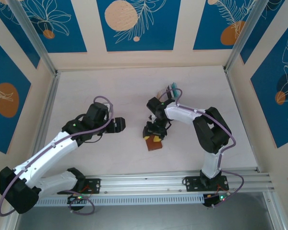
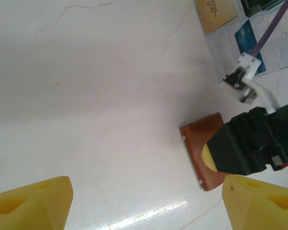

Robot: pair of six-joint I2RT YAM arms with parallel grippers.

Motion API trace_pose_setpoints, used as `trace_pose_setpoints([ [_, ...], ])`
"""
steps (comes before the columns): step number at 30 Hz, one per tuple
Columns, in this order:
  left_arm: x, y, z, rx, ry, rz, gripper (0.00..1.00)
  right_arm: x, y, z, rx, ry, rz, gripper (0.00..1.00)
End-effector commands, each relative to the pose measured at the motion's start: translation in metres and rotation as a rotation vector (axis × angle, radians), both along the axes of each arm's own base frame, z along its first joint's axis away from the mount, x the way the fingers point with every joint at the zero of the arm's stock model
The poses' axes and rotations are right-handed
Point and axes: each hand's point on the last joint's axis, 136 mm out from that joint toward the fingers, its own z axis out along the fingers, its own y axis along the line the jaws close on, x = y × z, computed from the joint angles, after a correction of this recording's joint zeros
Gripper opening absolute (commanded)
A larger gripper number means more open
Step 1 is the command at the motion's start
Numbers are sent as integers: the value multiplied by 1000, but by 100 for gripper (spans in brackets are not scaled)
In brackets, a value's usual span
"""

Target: Put the credit cards into the card holder

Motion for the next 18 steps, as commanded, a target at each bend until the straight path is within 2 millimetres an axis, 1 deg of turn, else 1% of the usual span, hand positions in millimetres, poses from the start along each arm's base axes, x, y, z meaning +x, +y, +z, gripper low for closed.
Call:
trace_pose_setpoints([
  [1,0,15,9,36,-18,27,83,16,5,15,19,-113,36,56],
  [5,4,23,16,34,-41,51,85,13,9,24,33,-108,64,59],
  [7,6,23,18,31,-40,52,85,12,9,29,21,-122,75,60],
  [10,7,22,17,23,-35,52,86,10,6,32,-4,-132,90,61],
  [18,9,19,11,14,-18,41,86,7,3,25,-33,-132,115,60],
])
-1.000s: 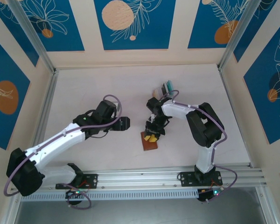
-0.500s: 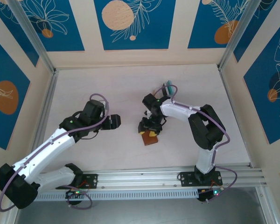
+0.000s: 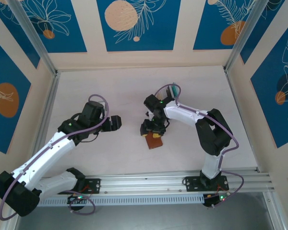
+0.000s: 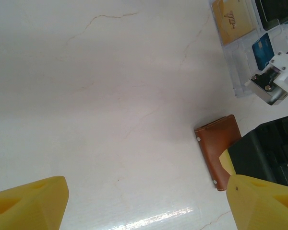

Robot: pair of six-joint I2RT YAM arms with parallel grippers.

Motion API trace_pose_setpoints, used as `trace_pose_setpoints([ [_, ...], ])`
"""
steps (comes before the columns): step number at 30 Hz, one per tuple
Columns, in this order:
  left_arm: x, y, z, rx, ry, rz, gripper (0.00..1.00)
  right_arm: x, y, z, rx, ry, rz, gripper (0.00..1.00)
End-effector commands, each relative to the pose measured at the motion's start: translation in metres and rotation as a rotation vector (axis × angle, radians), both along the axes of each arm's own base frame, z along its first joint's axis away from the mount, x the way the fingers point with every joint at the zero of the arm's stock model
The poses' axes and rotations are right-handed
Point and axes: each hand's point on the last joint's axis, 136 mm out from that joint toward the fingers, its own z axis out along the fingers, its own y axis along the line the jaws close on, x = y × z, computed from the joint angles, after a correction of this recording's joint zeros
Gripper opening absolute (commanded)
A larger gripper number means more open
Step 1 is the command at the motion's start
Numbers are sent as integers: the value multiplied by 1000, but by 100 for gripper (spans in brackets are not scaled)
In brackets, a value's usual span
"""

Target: Put the credit cards into the card holder

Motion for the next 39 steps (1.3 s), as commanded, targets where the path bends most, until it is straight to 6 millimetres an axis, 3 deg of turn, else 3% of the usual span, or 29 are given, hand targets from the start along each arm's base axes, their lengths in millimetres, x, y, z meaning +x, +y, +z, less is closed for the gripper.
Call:
trace_pose_setpoints([
  [1,3,-1,3,-4,-3,-11,86,-1,-1,8,-9,-22,27,60],
  [8,15,0,-8,9,-18,11,88,11,9,26,17,-140,70,66],
  [14,29,3,10,-9,-90,27,90,11,1,19,-8,-100,50,65],
  [19,31,-1,-3,-4,-36,5,91,3,-11,9,-62,-75,47,64],
  [28,33,-15,-24,-38,25,-24,92,-2,-14,-4,-86,-35,54,44],
  [39,33,-17,-33,-38,43,-30,92,-6,-30,-4,-148,-47,37,37],
])
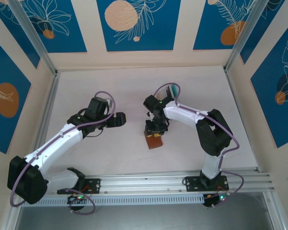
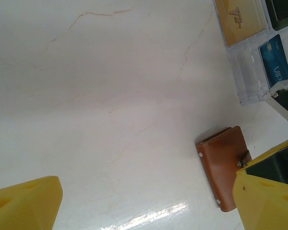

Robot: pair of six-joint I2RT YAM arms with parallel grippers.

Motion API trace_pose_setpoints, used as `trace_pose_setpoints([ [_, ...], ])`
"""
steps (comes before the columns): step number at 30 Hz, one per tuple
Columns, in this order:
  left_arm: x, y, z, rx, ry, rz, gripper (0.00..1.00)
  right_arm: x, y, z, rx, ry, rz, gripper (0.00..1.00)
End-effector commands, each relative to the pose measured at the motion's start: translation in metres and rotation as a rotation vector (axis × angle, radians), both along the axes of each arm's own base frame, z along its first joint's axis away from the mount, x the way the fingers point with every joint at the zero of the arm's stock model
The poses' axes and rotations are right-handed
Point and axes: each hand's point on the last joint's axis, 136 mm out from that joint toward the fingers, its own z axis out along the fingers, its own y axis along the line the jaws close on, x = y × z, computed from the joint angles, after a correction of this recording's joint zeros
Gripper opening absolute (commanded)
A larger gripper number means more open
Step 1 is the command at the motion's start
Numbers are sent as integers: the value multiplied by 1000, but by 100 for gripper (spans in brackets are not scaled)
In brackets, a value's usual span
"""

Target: Put the credit cards into the card holder

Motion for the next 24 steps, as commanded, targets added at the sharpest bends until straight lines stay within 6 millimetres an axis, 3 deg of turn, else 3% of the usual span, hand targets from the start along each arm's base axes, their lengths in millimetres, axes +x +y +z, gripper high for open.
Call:
trace_pose_setpoints([
  [1,1,-1,-5,-16,6,-3,92,-8,-13,1,-40,12,-11,37],
  [10,1,-2,-10,-19,18,-4,92,-8,-8,6,19,14,-28,30],
  [13,1,-3,-12,-22,25,-6,93,-10,-1,18,117,15,-38,37],
  [15,0,-3,-14,-23,30,-4,93,-8,-7,22,115,5,-50,39],
  [19,0,-4,-15,-28,33,-6,93,-4,-21,22,94,-11,-78,32],
  [24,0,-4,-16,-27,34,-5,93,-1,-28,8,30,13,-64,21],
])
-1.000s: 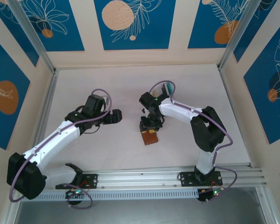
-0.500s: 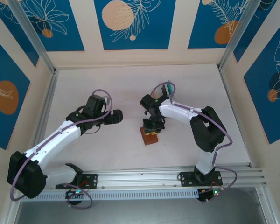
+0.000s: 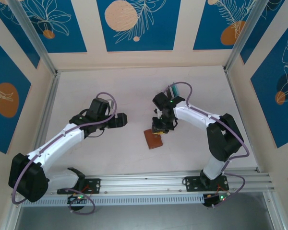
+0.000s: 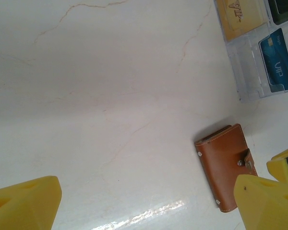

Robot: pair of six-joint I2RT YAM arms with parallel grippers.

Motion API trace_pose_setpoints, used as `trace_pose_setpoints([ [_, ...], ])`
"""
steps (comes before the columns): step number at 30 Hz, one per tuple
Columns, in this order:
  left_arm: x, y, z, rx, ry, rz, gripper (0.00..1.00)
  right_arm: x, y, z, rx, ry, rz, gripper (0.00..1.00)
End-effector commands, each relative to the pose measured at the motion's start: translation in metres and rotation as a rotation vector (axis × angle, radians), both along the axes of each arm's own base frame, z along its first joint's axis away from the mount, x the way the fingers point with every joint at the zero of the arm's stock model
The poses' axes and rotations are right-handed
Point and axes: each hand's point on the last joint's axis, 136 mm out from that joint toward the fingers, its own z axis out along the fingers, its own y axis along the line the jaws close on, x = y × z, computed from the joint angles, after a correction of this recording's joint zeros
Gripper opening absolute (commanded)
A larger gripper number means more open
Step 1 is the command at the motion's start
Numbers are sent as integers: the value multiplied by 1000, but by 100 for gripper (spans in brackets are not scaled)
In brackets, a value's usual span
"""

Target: Put the credit cards into the card holder

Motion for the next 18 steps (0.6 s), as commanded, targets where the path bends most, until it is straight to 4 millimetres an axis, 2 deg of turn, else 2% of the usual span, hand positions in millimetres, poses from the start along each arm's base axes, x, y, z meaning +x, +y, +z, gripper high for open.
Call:
trace_pose_setpoints([
  [1,0,1,-5,-12,16,7,93,-6,-5,-13,-44,46,17,19],
  [4,-1,2,-5,-9,18,10,93,-4,-2,-17,-52,51,29,15],
  [10,-2,3,-5,-4,15,10,93,-5,0,-26,-70,68,42,16],
  [18,-2,1,-10,-14,25,7,93,1,1,-23,-74,48,40,16],
])
